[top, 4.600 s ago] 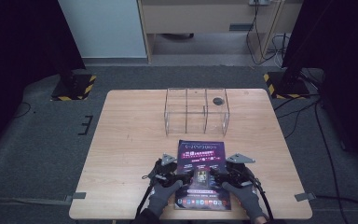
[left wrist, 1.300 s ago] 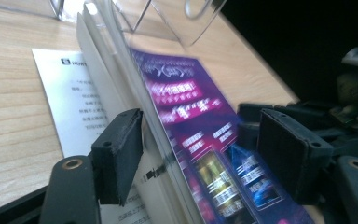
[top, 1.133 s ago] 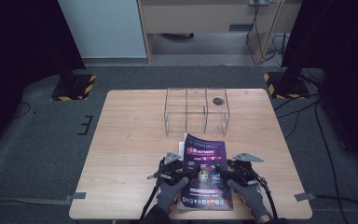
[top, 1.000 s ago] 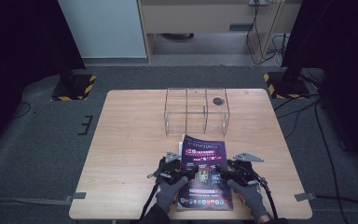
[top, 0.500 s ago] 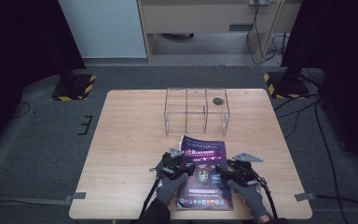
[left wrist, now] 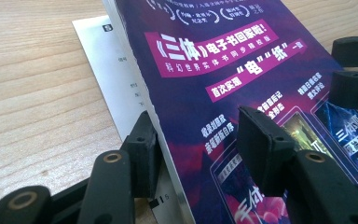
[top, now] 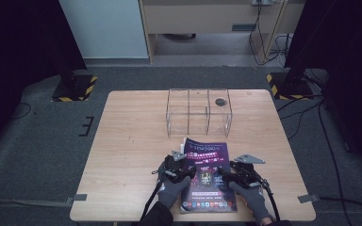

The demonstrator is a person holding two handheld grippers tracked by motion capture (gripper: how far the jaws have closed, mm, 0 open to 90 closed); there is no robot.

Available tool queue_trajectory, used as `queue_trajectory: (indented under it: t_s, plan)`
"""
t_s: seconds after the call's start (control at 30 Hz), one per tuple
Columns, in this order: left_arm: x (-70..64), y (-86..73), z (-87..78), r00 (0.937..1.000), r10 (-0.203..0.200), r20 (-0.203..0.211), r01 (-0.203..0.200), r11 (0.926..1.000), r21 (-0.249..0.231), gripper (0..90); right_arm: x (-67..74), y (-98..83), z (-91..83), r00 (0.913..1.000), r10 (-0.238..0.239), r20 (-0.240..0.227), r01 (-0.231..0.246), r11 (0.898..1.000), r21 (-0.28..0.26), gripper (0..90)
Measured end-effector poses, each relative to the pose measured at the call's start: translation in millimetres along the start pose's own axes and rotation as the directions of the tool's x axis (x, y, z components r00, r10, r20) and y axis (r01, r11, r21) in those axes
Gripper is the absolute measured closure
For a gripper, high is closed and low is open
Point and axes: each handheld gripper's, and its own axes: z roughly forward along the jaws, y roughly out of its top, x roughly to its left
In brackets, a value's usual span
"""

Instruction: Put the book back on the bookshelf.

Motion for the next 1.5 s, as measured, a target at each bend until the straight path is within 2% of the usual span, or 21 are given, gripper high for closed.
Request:
queue_trajectory:
  t_s: [0.17,0.3,0.43,0.53,0.67,0.83,1.1,1.27,1.5]
  plan:
    - [-5.8,0.4,-0.8,0.9988,0.022,-0.045,-0.022,0.9998,-0.003,53.3,1.0,0.1,0.5,1.0000,0.001,-0.005,-0.001,1.000,0.001,31.6]
    - [-12.5,0.9,-4.1,0.9941,0.059,-0.091,-0.062,0.9979,-0.021,63.0,2.7,0.2,1.0,1.0000,-0.009,0.002,0.009,1.000,0.004,30.9]
    - [-19.5,2.8,-6.7,0.9885,0.095,-0.118,-0.099,0.9946,-0.031,73.2,4.4,0.6,1.6,0.9996,-0.028,0.008,0.028,1.000,0.011,28.7]
    - [-19.7,2.8,-10.2,0.9921,0.079,-0.098,-0.085,0.9944,-0.062,77.1,2.7,0.8,1.4,0.9997,-0.024,-0.006,0.024,1.000,0.011,28.4]
    - [-16.1,6.7,-13.4,0.9966,0.055,-0.062,-0.059,0.9964,-0.061,77.7,0.4,1.5,1.2,0.9997,-0.010,-0.022,0.011,1.000,0.012,28.1]
    - [-18.4,8.0,-18.9,0.9974,0.060,-0.038,-0.064,0.9937,-0.093,79.9,-1.4,2.5,1.2,0.9996,-0.023,-0.015,0.023,1.000,0.019,25.2]
    - [-26.1,11.7,-27.3,0.9962,0.084,-0.023,-0.086,0.9879,-0.129,82.5,-7.2,4.8,-0.6,0.9998,0.007,-0.021,-0.007,1.000,0.020,22.7]
    - [-26.1,11.6,-33.0,0.9973,0.074,0.002,-0.072,0.9867,-0.145,82.9,-8.0,5.9,-1.0,0.9992,0.010,-0.038,-0.009,1.000,0.012,21.6]
    - [-25.0,11.4,-52.2,0.9954,0.096,0.007,-0.093,0.9805,-0.173,83.1,-9.0,9.1,-3.5,0.9977,0.012,-0.066,-0.013,1.000,-0.022,20.4]
